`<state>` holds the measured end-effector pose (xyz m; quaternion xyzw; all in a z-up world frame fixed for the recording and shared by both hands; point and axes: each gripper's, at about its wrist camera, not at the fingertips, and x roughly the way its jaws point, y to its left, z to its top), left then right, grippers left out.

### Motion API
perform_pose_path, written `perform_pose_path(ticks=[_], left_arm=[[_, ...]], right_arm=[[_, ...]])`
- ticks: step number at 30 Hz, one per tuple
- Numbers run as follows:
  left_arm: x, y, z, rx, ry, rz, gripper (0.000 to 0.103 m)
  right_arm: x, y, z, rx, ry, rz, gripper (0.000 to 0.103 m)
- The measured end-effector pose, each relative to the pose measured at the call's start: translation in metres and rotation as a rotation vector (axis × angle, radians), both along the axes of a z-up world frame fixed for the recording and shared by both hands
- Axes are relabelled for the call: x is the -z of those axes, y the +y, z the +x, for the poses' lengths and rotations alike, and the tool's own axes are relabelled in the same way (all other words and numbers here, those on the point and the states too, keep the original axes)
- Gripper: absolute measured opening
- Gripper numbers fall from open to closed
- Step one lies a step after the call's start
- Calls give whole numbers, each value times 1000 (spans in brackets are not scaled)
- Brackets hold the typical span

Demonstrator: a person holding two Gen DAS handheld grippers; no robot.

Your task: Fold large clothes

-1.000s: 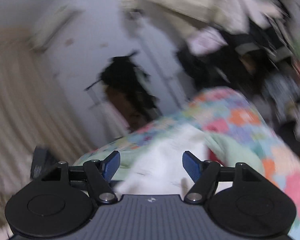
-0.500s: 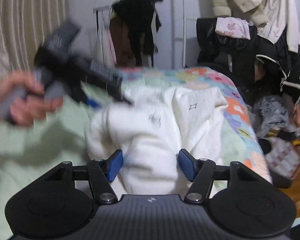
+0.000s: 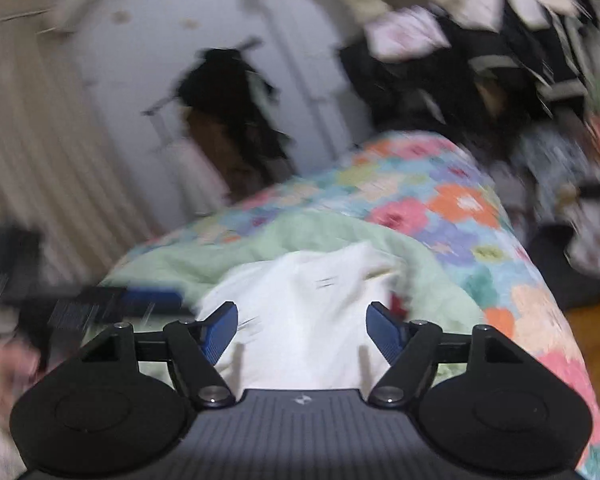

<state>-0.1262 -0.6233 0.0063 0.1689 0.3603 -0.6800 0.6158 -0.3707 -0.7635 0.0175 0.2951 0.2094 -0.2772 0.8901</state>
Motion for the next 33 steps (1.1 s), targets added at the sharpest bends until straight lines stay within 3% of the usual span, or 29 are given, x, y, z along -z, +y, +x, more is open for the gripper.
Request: perform_pose_path(ticks=[3,4,5,8,11,14,17,20,22,25,27,31,33], left_arm=[[17,5,-6,6,-33,-27,79],[20,8,-5,-3,-29,-35,79],[21,10,-2,-9,-8,-35,79],[24,16,8,-26,43,-29,81],[23,20,16,-36,80,-32,82],[14,23,20,-41,105,-61,80],[7,24,19,-39,113,-69,83],[13,20,15,-66,107,-1,88],[17,20,12,-83,110,36,88],[16,24,5,-131,92,75,92],[5,33,0,-227,61,61,97],[-17,41,-7,-290,39,107,100],[-29,49,-15,-289,13,109,103]], right_arm=[[22,-20,20,-6,32,12,36],[29,-24,24,-18,23,1,13],[32,-26,24,-10,22,-20,4],[38,-17,4,116,18,-69,0],[39,-6,-15,218,68,-140,0],[26,15,-26,126,-56,-122,2],[13,53,-20,10,-72,-237,14],[13,82,-5,-135,10,-282,21],[36,87,6,-164,128,-186,20],[48,93,2,-145,148,-179,20],[36,101,-2,-102,155,-185,26],[11,118,0,-14,214,-214,53],[1,125,1,23,246,-206,56]])
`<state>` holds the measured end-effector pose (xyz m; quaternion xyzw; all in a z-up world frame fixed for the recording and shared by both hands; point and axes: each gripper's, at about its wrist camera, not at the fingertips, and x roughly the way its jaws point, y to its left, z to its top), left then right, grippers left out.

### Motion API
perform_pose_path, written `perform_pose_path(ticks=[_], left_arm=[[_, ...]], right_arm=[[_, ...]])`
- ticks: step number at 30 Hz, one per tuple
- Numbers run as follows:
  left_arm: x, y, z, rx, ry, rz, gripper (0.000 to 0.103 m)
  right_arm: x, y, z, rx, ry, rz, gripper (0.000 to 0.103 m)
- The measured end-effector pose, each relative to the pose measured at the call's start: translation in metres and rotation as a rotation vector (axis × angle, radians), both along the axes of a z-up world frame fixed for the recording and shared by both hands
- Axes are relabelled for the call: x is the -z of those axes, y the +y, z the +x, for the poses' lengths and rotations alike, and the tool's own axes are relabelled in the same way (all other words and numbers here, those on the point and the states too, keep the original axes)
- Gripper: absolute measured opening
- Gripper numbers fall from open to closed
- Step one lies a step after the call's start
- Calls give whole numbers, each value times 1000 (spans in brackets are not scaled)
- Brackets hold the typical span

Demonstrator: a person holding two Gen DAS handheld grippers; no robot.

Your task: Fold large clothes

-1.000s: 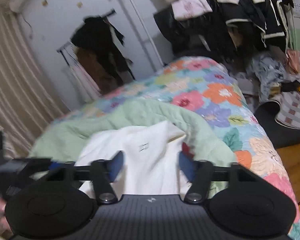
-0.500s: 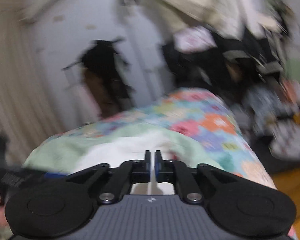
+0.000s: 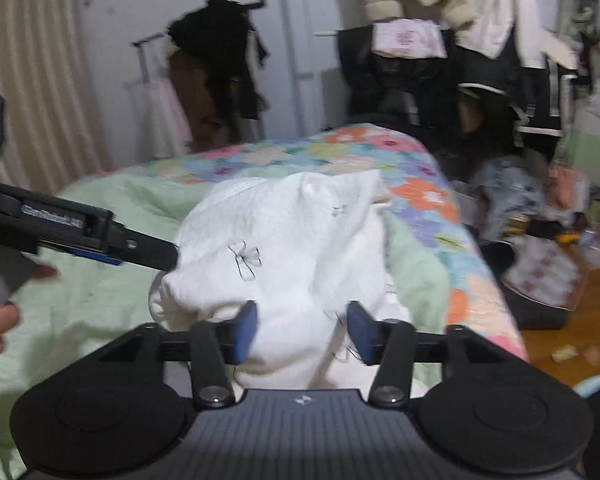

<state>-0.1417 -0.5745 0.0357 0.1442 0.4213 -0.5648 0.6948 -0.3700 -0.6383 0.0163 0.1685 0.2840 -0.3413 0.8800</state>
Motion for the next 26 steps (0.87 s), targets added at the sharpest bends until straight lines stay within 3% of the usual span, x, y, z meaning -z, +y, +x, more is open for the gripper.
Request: perform_pose_path(ticks=[5,10,13,26], left_arm=[[-11,17,-15,-64,-124,-24,103],[-7,16,-21,-43,-112,28,103],[-3,14,-35,-20,-157,61,103],[0,25,-63,15,-184,25,103]], right_arm=[[-6,11,-2,24,-40,68,72],[-8,18,0,70,12,73,82],[-6,23,0,76,43,81,92],[-1,31,11,106,124,41,93]])
